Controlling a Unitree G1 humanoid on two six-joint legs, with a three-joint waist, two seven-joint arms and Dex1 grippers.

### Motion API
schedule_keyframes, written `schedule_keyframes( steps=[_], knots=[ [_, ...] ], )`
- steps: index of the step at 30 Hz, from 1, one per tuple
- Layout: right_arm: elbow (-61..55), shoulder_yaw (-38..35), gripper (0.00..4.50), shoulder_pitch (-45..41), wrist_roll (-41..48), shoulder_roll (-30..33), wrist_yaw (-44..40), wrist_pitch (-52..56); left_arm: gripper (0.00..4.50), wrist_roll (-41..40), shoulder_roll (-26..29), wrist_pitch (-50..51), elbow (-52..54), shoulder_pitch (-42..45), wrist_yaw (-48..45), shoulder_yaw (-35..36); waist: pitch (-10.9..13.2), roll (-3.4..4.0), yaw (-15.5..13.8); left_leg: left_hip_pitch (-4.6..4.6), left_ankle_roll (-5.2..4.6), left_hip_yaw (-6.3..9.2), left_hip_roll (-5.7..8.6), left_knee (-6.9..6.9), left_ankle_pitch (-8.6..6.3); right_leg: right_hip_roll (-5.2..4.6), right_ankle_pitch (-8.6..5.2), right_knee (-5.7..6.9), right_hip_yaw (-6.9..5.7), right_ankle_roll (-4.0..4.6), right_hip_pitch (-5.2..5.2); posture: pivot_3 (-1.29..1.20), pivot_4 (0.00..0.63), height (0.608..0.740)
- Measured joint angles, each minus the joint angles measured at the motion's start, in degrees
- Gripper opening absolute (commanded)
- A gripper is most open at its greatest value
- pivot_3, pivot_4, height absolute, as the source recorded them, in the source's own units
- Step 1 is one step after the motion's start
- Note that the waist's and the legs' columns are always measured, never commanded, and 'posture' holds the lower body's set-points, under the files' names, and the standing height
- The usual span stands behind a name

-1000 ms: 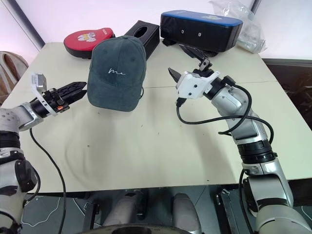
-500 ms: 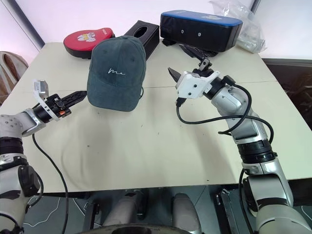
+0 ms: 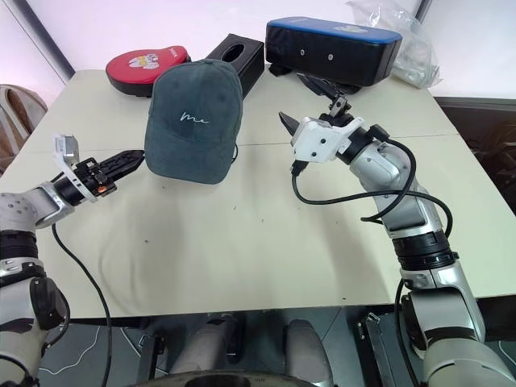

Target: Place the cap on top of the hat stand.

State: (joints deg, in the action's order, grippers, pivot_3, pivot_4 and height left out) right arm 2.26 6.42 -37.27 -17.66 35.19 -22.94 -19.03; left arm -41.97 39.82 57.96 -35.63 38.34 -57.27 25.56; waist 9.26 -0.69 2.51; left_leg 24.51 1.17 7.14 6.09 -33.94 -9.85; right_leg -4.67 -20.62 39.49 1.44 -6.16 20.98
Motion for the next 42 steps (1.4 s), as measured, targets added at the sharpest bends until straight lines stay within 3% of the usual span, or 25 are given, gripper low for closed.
schedule_keyframes(
  steps=[1, 27, 30, 36, 42],
  knots=[
    [0.0, 0.0, 3.52, 0.0, 0.0, 0.0, 0.0, 0.0, 4.46, 0.0, 0.0, 0.0, 0.2, -0.1, -0.1, 0.0, 0.0, 0.00, 0.0, 0.00, 0.00, 0.00, 0.00, 0.00, 0.00, 0.00, 0.00, 0.00, 0.00, 0.00, 0.00, 0.00, 0.150, 0.740],
    [0.0, 0.0, 3.52, -1.5, 0.0, 0.1, -0.6, 0.0, 4.46, -1.2, -2.9, -1.0, -0.1, 2.7, -0.2, -0.1, 0.0, 0.00, 0.0, 0.00, 0.00, -0.01, 0.00, -0.01, 0.00, 0.00, 0.00, 0.00, -0.01, 0.00, -0.01, 0.00, 0.150, 0.740],
    [0.0, -0.2, 3.52, -1.5, -0.1, 0.1, -0.6, 0.0, 3.71, -1.2, -3.3, -1.2, -0.9, 2.8, -0.2, -0.1, 0.0, 0.00, 0.0, 0.00, 0.01, 0.00, 0.00, -0.01, 0.00, 0.01, 0.00, 0.00, -0.01, 0.00, -0.01, 0.00, 0.150, 0.740],
    [0.0, -0.3, 3.52, -1.5, -0.1, 0.3, -0.6, 0.0, 0.82, -1.2, -4.5, -2.2, -1.6, 2.9, 0.0, 0.0, 0.0, 0.00, 0.0, 0.00, 0.01, 0.00, 0.00, -0.02, 0.00, 0.00, 0.00, 0.00, -0.01, 0.00, -0.02, 0.00, 0.150, 0.740],
    [0.0, -0.6, 3.52, -1.5, -0.2, 0.6, -0.6, 0.0, 0.82, -1.5, -6.4, -3.4, -2.4, 3.0, 1.2, 0.5, 0.0, 0.00, 0.0, 0.00, 0.01, -0.01, 0.00, -0.04, 0.01, 0.00, 0.00, 0.00, -0.01, 0.00, -0.02, 0.00, 0.150, 0.740]
  ],
)
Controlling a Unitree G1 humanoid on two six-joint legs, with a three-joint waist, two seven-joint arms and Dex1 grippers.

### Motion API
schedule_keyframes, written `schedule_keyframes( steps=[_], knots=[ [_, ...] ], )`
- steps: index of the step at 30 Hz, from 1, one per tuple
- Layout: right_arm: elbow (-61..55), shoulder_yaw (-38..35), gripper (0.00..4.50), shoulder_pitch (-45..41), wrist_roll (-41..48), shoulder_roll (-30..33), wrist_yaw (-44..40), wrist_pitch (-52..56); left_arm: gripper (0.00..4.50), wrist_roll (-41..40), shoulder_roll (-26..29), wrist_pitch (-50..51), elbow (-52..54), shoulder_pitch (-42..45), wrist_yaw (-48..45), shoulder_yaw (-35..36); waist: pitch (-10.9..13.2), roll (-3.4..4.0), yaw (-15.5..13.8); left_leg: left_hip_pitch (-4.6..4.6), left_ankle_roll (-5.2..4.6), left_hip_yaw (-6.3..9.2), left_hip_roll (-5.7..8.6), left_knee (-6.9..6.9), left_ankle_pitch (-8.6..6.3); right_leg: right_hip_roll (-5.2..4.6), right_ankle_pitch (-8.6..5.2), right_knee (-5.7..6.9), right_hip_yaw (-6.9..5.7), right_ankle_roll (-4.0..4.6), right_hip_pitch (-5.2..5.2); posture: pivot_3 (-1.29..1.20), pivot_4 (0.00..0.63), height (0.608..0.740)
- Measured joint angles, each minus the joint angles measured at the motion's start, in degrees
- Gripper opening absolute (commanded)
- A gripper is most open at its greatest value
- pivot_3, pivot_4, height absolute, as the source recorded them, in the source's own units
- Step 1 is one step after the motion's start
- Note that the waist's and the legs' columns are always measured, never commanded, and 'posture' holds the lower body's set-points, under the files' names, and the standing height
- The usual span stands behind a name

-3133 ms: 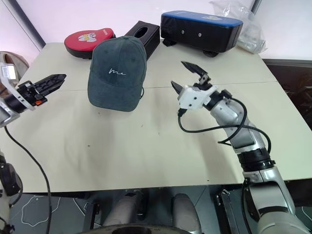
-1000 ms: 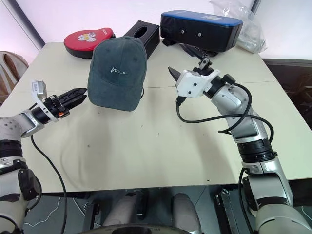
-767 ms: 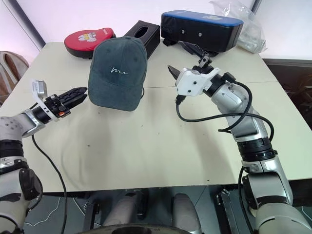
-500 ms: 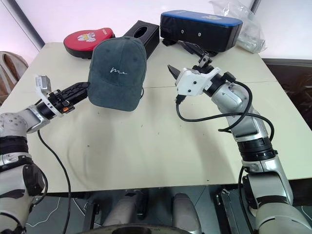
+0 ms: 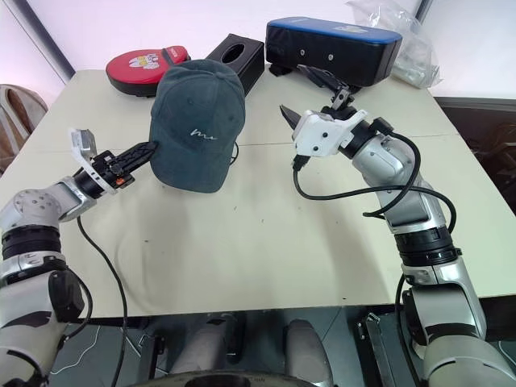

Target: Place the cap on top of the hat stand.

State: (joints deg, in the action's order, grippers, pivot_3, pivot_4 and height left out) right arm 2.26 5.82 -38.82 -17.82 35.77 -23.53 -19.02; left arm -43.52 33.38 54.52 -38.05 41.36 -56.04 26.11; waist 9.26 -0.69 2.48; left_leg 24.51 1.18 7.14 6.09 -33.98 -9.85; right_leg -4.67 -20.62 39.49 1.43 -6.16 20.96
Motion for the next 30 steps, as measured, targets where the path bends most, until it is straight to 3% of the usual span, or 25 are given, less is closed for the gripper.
schedule_keyframes(
  steps=[20, 30],
  knots=[
    [0.3, 0.0, 3.52, -0.9, -1.1, 0.8, 0.1, -0.7, 0.82, -9.9, -12.8, -2.7, 5.5, -5.8, 14.1, 11.9, 0.0, -0.01, -0.1, -0.01, 0.00, 0.01, 0.00, -0.09, 0.00, -0.02, 0.00, -0.01, -0.03, 0.00, -0.30, 0.00, 0.150, 0.740],
    [1.7, 0.0, 3.52, -1.3, -1.1, 0.8, 0.1, -1.6, 0.82, -13.6, -13.9, -4.0, 7.4, -8.0, 17.9, 12.8, 0.0, -0.01, 0.0, -0.01, 0.00, 0.01, -0.01, -0.08, 0.00, -0.01, 0.00, -0.02, -0.03, 0.00, -0.30, 0.00, 0.150, 0.740]
  ],
)
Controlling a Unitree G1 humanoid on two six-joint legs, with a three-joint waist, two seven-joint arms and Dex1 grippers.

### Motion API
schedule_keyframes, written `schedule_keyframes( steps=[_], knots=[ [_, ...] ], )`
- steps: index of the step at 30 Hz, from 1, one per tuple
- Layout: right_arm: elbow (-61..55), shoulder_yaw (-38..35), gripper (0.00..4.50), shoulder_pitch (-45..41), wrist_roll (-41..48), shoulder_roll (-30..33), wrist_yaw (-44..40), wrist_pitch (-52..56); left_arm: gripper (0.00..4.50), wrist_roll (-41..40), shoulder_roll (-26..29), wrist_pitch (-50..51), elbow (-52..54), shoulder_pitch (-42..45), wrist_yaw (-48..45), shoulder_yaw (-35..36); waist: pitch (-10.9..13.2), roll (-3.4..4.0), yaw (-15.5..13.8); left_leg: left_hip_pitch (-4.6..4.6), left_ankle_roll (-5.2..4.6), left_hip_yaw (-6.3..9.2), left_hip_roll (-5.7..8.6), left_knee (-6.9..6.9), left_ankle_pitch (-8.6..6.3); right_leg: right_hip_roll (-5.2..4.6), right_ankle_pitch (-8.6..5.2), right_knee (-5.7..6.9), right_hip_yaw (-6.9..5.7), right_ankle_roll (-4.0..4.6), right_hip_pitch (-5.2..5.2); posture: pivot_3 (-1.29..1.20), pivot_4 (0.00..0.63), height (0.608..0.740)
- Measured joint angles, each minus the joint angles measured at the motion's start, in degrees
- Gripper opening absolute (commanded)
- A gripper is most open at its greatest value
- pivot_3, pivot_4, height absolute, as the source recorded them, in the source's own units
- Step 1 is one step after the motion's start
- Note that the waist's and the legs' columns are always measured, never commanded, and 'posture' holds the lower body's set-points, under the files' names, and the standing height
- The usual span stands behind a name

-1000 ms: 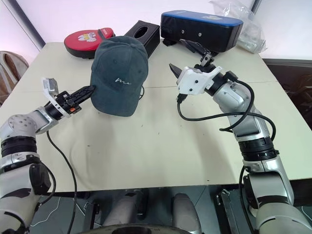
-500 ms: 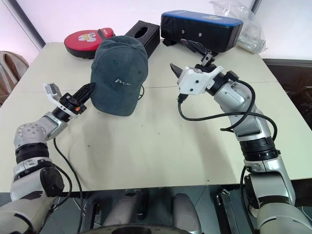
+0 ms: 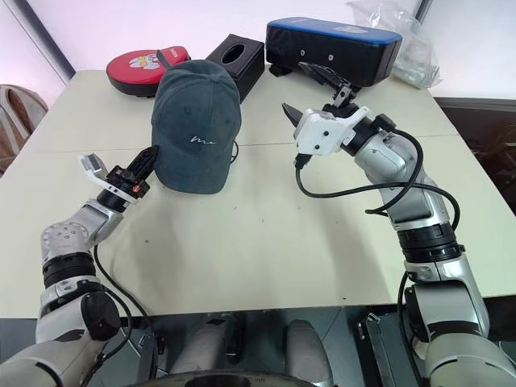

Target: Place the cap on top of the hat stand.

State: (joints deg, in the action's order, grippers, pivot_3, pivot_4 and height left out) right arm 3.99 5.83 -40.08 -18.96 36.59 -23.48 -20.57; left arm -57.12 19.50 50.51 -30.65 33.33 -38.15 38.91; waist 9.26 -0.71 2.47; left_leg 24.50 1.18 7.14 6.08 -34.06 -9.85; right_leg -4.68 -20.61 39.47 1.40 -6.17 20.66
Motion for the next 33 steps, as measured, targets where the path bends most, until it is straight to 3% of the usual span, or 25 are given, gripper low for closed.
schedule_keyframes(
  steps=[25, 33],
  knots=[
    [0.2, 0.0, 3.52, -0.5, -0.1, 0.1, 0.2, 0.0, 0.82, -3.5, -5.5, -5.9, -2.1, -1.6, 3.8, 1.5, 0.0, 0.00, -0.1, 0.00, 0.00, 0.00, 0.00, -0.04, 0.00, 0.00, 0.00, -0.02, -0.02, 0.00, -0.04, 0.00, 0.150, 0.740],
    [0.7, 0.0, 3.52, -1.1, -0.1, 0.5, 0.1, -0.8, 0.82, -7.3, -9.6, -11.0, -5.0, -0.2, 7.0, 5.9, 0.0, 0.00, -0.1, 0.00, 0.00, -0.01, 0.00, -0.04, 0.00, 0.00, 0.00, -0.03, -0.02, 0.00, -0.04, 0.00, 0.150, 0.740]
  ],
)
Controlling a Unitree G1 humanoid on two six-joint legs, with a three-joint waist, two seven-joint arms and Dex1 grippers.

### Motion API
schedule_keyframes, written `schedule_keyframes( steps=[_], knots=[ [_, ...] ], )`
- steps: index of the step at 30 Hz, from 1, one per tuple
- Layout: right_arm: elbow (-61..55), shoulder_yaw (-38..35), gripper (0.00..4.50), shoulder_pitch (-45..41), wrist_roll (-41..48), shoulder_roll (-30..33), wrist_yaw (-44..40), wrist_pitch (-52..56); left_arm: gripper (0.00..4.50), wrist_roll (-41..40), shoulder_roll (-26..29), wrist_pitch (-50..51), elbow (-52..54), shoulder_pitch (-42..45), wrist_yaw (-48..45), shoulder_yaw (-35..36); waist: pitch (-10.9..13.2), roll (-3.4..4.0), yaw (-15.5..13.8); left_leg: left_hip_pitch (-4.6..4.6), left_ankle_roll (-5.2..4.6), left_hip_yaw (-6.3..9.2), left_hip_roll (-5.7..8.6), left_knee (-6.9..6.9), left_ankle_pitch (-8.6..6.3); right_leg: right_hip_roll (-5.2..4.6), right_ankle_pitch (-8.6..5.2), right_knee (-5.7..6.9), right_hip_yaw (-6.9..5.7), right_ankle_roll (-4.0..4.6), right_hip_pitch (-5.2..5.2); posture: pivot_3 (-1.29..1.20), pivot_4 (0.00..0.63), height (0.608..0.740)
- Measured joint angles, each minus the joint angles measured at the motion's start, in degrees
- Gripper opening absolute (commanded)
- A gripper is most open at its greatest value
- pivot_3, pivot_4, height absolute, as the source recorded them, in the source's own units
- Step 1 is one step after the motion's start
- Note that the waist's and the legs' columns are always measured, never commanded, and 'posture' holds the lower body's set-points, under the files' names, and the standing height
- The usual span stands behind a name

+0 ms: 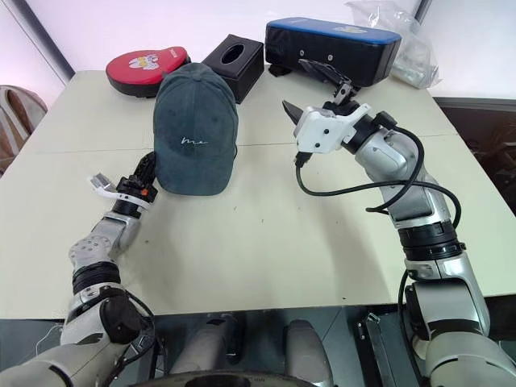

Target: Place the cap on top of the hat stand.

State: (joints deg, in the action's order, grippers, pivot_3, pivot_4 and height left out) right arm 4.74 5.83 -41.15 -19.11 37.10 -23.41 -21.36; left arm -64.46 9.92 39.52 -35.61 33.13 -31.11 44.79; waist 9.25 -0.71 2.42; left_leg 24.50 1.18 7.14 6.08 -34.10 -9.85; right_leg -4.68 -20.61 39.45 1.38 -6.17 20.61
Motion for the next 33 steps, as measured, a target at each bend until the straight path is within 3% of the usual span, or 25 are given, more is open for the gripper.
schedule_keyframes(
  steps=[19, 31, 33],
  knots=[
    [1.3, 0.0, 3.52, -2.5, 0.2, 1.3, -2.9, -1.0, 0.82, -2.5, -5.3, -5.0, 2.2, -1.4, 0.3, -0.5, 0.0, 0.06, 0.0, -0.03, -0.01, -0.02, 0.01, -0.01, -0.01, -0.01, 0.00, -0.08, 0.00, -0.01, -0.09, 0.00, 0.150, 0.740],
    [0.9, 0.0, 3.52, -2.2, 0.2, 1.3, -2.9, -0.1, 0.82, -2.5, -4.6, -3.3, 5.3, -3.8, 2.1, -1.5, -0.1, 0.12, 0.1, -0.06, -0.03, -0.04, 0.01, 0.00, -0.02, 0.00, 0.00, -0.09, 0.02, -0.01, -0.09, 0.00, 0.150, 0.740],
    [0.8, 0.0, 3.52, -2.1, 0.2, 1.3, -2.9, 0.1, 1.62, -2.5, -4.4, -2.9, 5.4, -4.0, 2.3, -1.8, -0.1, 0.12, 0.1, -0.06, -0.03, -0.04, 0.01, 0.00, -0.02, 0.00, 0.00, -0.09, 0.02, -0.01, -0.09, 0.00, 0.150, 0.740]
  ],
)
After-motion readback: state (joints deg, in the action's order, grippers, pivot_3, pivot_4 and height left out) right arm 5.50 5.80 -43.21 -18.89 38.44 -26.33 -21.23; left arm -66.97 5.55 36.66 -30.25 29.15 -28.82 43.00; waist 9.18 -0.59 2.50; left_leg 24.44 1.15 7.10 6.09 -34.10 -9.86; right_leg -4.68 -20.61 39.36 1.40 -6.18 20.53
